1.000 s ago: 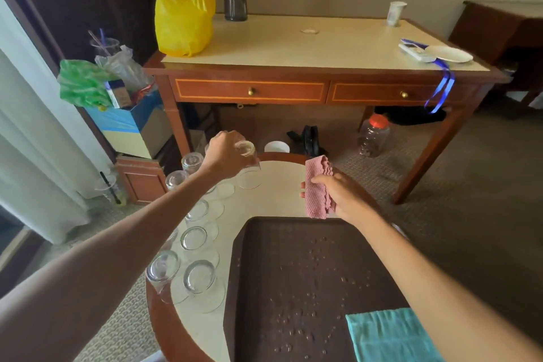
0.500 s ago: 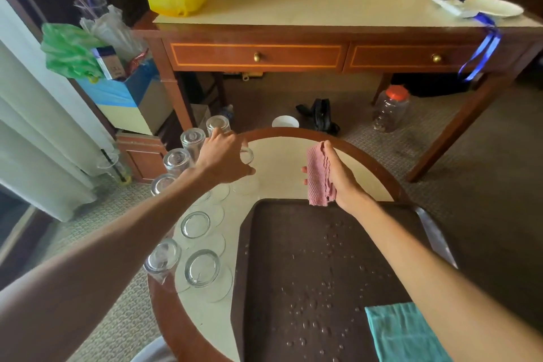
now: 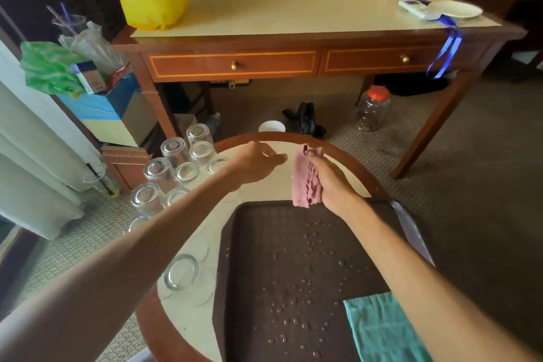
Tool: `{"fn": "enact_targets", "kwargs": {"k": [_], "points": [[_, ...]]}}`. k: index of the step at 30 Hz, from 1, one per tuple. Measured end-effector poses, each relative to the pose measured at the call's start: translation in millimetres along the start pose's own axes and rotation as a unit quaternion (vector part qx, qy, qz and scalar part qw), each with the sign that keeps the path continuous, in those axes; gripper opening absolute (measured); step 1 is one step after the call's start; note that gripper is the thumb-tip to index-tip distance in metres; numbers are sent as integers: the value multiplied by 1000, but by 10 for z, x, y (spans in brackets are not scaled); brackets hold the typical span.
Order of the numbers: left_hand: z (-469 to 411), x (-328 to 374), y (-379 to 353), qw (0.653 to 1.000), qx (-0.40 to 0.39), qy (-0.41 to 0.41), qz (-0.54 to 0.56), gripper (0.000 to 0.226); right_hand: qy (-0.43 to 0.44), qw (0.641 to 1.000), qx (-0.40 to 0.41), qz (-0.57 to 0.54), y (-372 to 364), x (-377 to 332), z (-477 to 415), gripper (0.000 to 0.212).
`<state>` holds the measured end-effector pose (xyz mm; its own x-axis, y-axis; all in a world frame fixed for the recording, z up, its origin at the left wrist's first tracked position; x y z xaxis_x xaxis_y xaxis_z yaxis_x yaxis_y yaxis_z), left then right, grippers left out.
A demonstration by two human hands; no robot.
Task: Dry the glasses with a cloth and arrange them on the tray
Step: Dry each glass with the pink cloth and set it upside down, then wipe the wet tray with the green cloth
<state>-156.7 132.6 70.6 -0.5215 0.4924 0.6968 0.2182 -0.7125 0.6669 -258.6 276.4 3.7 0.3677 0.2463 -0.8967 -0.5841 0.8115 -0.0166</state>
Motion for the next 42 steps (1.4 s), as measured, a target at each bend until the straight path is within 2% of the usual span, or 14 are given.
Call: {"fn": "enact_targets", "kwargs": {"k": [2,6,10,12,14,16,21,25,28,32,34,36,40,42], "points": [[-79,87,-255,978,-83,83,173,46,-19,1000,-4,-15,57,-49,80,50],[-269,130,-684,938,-119,121,302,43,8,996,49,76,312,-126,40,44],[-427,186,-971,935,-94,140,313,46,22,979,99,175,552,-67,-109,59],[-510,230,-1040,940,-80,131,304,36,30,969,123,212,720,-62,-209,72],[-619,258,-1068,943,-62,112,308,8,40,966,142,214,867,-148,-237,57],[-709,314,-1102,941,-61,90,321,14,49,968,167,183,1056,-222,-330,47],[-933,454,-1350,971,-43,30,232,27,53,967,163,187,1432,-162,-481,55],[-1063,425,-1563,998,-12,27,55,28,70,946,152,277,1609,93,-610,60],[-1049,427,-1587,998,14,22,-51,36,108,928,168,314,1654,244,-600,56],[-848,527,-1559,992,76,-66,-80,59,188,902,190,340,1731,315,-430,47],[-644,618,-1551,982,93,-137,-87,54,200,902,198,327,1785,333,-302,40],[-352,730,-1558,977,72,-181,-90,40,203,906,207,308,1849,352,-98,33],[294,828,-1744,969,-1,-232,-85,7,202,913,206,290,1941,513,438,23],[575,782,-1902,967,-29,-237,-89,5,204,907,201,310,1981,643,736,14]]}}
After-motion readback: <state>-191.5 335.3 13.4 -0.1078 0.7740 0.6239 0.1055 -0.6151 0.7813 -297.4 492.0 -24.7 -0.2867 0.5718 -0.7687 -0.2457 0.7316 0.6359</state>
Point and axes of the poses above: each hand's wrist, its own z-axis away from the middle knuckle, its own y-axis out of the back of the hand, x = y × z, the point moved 3 cm from there along -z, towards the middle knuckle, and after that the axes turned 1 degree about -y, right-handed, at the moved point
